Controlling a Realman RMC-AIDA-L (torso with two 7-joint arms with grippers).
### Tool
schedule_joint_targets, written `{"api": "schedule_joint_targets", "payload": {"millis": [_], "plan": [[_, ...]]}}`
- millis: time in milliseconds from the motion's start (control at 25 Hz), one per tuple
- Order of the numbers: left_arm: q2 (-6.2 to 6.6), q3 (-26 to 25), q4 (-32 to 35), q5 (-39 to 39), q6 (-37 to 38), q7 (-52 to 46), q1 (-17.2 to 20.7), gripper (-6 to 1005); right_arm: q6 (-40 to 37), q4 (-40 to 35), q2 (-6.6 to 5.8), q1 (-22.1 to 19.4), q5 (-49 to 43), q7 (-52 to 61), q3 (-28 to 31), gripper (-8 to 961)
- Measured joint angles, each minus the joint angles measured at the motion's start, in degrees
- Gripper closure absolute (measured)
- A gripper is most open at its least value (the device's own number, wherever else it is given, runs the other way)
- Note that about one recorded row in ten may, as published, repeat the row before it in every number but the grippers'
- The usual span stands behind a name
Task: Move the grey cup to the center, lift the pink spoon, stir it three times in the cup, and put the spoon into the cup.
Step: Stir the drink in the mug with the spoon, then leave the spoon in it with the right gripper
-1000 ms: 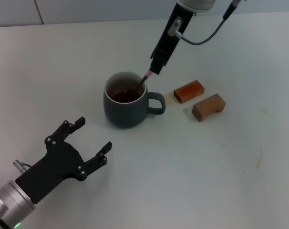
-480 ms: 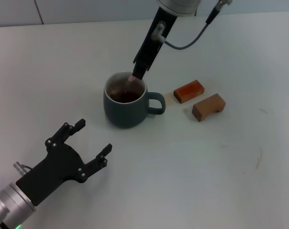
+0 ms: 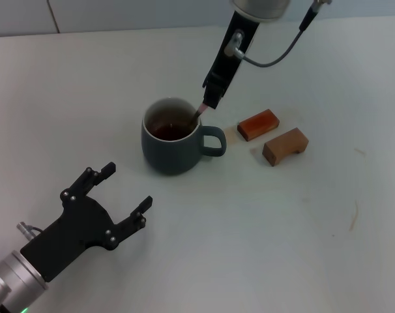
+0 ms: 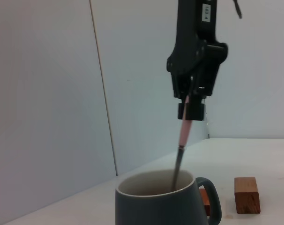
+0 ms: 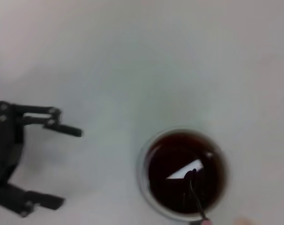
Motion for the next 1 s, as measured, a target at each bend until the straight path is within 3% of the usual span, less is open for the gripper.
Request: {"api": "schedule_joint_targets", "payload": {"millis": [320, 760, 1000], "plan": [[0.00, 0.2, 0.1, 0.0, 0.0, 0.0, -0.4, 152, 1.9, -0.3, 0.37, 0.0, 4.0, -0.6, -0.8, 828], [0.01, 0.2, 0.1, 0.0, 0.1, 0.0, -0.3, 152, 0.8, -0.5, 0.25, -0.5, -1.4, -0.1, -0.4, 827], [0.01, 0.2, 0.1, 0.0, 0.2, 0.0, -0.5, 152, 1.4, -0.9, 0.62, -1.0, 4.2, -1.0, -0.7, 823]]}}
